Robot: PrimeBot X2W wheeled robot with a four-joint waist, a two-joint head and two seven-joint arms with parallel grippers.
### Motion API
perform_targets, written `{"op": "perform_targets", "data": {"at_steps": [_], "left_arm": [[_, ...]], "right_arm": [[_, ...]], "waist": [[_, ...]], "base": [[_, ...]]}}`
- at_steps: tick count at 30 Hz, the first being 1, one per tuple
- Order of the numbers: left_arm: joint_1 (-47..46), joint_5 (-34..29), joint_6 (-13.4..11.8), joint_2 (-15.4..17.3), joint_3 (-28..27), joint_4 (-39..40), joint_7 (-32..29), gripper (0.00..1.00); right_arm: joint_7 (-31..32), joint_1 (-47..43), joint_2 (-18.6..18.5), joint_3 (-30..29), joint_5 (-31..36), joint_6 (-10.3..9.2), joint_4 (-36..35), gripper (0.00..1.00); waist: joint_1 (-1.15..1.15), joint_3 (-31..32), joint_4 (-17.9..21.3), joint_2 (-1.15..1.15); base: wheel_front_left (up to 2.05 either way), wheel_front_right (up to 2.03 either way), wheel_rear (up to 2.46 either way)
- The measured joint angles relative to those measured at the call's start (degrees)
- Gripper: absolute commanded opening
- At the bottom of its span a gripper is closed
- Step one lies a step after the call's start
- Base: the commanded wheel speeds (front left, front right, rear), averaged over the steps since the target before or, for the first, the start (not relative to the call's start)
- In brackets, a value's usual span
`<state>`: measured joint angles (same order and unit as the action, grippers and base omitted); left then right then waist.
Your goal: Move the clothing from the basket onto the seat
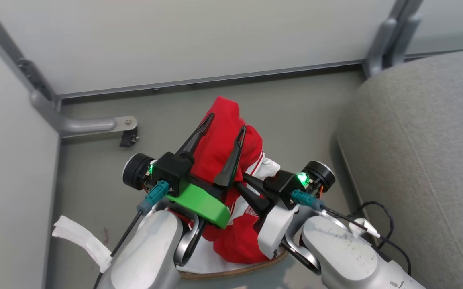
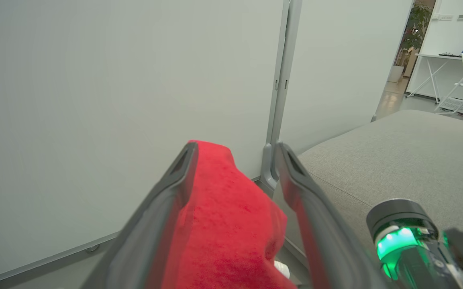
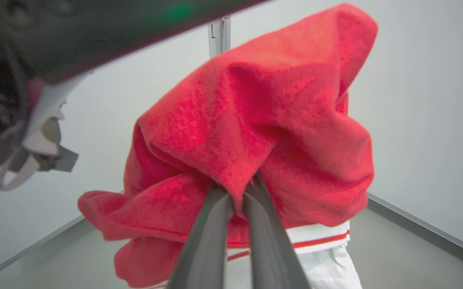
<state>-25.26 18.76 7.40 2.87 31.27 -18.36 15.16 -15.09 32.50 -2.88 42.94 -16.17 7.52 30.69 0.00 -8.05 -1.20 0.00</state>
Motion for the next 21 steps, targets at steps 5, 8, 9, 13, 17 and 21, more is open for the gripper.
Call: {"op": "perform_targets", "data": {"at_steps": [5,8,9,13,17,21], "left_arm": [[0.4,-1.32,0.0,-0.01,-1.53,-0.92,0.01,1.0],[1.05,-1.88,0.0,-0.03,-2.09,-1.38,0.01,1.0],[1.2,-2.04,0.0,-0.03,-2.3,-1.53,0.01,1.0],[2.07,-2.3,0.0,0.05,-2.63,-1.86,0.01,1.0],[2.81,-2.69,0.0,0.25,-3.34,-2.05,0.01,1.0],[3.36,-2.94,0.0,0.41,-3.58,-2.11,0.0,1.0]], "right_arm": [[0.01,-1.16,0.0,-0.09,0.0,0.0,-2.08,0.0],[0.01,-1.89,-0.03,-0.42,-0.1,0.01,-3.43,0.0],[0.01,-2.23,-0.04,-0.51,-0.22,0.01,-3.87,0.0],[0.01,-3.44,-0.05,-0.66,-0.63,0.01,-5.36,0.0],[0.0,-4.86,-0.04,-1.18,-0.67,0.01,-6.64,0.0],[0.0,-6.27,-0.05,-1.9,-0.41,0.01,-7.31,0.0]], "waist": [[0.0,0.0,4.58,0.0],[0.0,0.04,7.8,0.0],[0.0,0.06,8.95,0.0],[0.0,0.19,13.55,0.0],[0.0,0.4,18.28,0.0],[0.0,0.66,22.78,0.0]], "base": [[0.0,0.0,0.0],[0.0,0.0,0.0],[0.0,0.0,0.0],[0.0,0.0,0.0],[0.0,0.0,0.0],[0.0,0.0,0.0]]}}
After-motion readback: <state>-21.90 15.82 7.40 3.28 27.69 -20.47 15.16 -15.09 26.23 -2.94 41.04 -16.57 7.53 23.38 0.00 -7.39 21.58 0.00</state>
